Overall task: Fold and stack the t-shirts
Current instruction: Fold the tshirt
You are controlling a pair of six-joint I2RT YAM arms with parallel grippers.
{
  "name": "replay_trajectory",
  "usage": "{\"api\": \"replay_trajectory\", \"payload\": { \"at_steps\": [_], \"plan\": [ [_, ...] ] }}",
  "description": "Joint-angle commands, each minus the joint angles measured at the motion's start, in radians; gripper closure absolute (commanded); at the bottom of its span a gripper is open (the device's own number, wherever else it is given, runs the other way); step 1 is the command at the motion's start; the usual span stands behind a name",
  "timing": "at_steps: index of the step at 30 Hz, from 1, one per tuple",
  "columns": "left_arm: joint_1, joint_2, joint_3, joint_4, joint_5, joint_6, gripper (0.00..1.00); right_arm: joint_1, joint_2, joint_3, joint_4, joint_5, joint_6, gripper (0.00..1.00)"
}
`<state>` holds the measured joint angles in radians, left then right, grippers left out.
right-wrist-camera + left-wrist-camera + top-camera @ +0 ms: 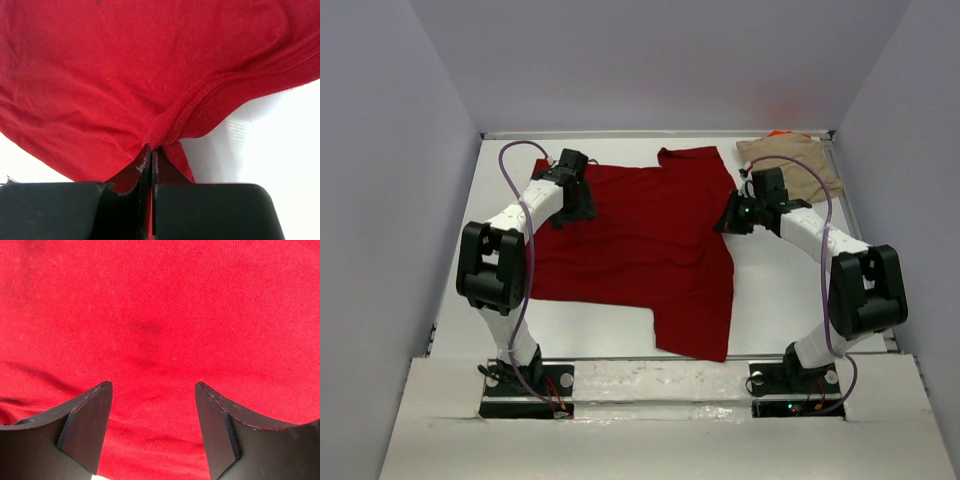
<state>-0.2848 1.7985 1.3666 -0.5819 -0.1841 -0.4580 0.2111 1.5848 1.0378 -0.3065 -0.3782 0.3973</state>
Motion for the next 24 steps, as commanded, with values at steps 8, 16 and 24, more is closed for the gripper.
{"api": "replay_trajectory", "payload": {
  "at_steps": [8,16,24],
  "plan": [
    [-0.002,-0.037,0.029,-0.018,0.015,0.039,0.24,0.001,-0.091,-0.099,0.056,-0.002,0.106,0.74],
    [-0.002,-0.048,0.016,-0.009,0.028,0.045,0.24,0.076,-0.167,-0.041,-0.026,0.294,-0.010,0.29],
    [-0.010,-0.068,-0.004,0.001,0.026,0.044,0.24,0.122,-0.147,0.098,-0.134,0.215,-0.038,0.62]
  ]
}}
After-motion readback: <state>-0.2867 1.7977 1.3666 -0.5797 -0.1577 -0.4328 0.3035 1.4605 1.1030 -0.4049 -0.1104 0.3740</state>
